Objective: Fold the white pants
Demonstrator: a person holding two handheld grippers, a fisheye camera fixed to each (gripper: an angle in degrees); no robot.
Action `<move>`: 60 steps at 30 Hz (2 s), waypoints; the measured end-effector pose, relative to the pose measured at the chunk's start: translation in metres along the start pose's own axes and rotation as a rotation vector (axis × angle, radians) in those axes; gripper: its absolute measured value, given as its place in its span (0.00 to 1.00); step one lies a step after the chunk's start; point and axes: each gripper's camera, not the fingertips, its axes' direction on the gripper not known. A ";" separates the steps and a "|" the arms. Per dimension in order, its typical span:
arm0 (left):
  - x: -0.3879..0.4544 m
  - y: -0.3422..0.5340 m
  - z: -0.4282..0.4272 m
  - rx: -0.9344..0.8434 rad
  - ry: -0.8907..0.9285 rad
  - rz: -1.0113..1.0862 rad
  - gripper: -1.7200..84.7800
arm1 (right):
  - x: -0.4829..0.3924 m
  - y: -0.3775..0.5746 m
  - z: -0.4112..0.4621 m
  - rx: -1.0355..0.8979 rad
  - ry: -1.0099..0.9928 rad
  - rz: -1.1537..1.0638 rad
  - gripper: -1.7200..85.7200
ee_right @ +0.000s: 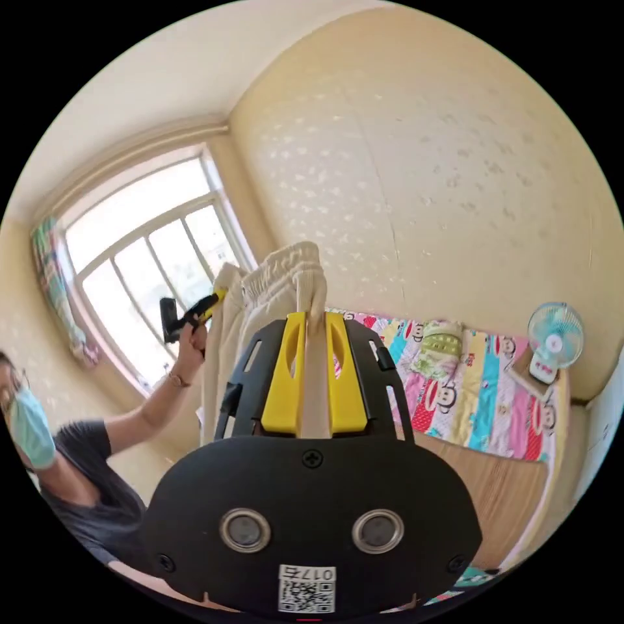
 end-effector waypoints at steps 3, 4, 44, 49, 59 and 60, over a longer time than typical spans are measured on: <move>-0.100 -0.012 0.089 -0.181 -0.384 -0.113 0.11 | 0.094 0.022 0.022 0.103 0.056 0.248 0.04; -0.135 0.006 0.104 -0.249 -0.435 -0.172 0.11 | 0.106 0.034 0.029 0.108 0.055 0.269 0.04; -0.445 0.441 -0.105 -0.971 -0.716 -0.562 0.11 | 0.266 0.502 0.005 -1.017 0.087 0.465 0.10; -0.486 0.440 -0.126 -1.142 -0.749 -0.428 0.13 | 0.252 0.522 0.039 -1.190 0.182 0.481 0.11; -0.490 0.454 -0.148 -1.213 -0.743 -0.335 0.09 | 0.253 0.491 -0.035 -1.188 0.182 0.492 0.06; -0.491 0.454 -0.152 -1.206 -0.743 -0.332 0.09 | 0.253 0.488 -0.041 -1.181 0.188 0.509 0.06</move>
